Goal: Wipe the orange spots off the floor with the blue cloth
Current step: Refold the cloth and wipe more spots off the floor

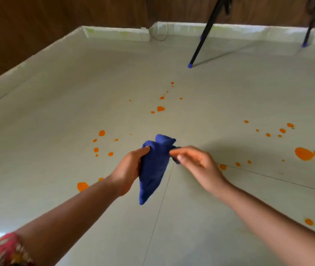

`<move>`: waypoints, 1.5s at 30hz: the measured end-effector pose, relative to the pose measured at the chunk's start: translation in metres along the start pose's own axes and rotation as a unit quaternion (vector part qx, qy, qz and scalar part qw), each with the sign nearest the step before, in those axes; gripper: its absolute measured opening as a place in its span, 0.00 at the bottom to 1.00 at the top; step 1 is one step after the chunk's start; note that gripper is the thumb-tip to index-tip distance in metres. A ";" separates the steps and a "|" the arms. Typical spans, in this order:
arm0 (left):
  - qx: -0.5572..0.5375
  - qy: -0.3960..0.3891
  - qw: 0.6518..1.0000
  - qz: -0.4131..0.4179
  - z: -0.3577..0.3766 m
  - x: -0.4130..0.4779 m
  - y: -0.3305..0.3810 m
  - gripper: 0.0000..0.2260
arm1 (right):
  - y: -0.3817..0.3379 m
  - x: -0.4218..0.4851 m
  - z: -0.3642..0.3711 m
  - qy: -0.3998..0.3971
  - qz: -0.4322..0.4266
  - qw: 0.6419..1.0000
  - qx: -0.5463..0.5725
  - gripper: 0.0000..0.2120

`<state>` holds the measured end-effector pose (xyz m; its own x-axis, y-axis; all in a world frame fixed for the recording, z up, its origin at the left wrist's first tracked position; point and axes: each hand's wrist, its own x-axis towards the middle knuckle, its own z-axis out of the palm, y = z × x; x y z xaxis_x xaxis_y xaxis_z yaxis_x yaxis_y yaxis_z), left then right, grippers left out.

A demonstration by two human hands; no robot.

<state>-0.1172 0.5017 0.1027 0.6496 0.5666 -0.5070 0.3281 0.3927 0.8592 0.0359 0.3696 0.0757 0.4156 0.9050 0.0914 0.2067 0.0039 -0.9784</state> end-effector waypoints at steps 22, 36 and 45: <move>-0.015 -0.078 0.997 0.012 -0.094 0.031 -0.004 0.13 | -0.097 0.071 0.070 0.015 0.284 0.926 0.247 0.10; -0.072 -0.076 0.994 -0.007 -0.094 0.014 0.042 0.13 | -0.025 0.051 0.073 0.064 0.285 0.943 -0.161 0.28; -0.030 0.035 0.995 -0.089 -0.058 0.030 0.011 0.14 | -0.007 0.037 0.115 0.036 0.138 0.988 -0.059 0.09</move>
<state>-0.1336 0.5654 0.0928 0.5353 0.5322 -0.6559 0.3901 0.5330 0.7508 -0.0515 0.4521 0.0642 0.5309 0.8325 -0.1584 0.1776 -0.2921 -0.9398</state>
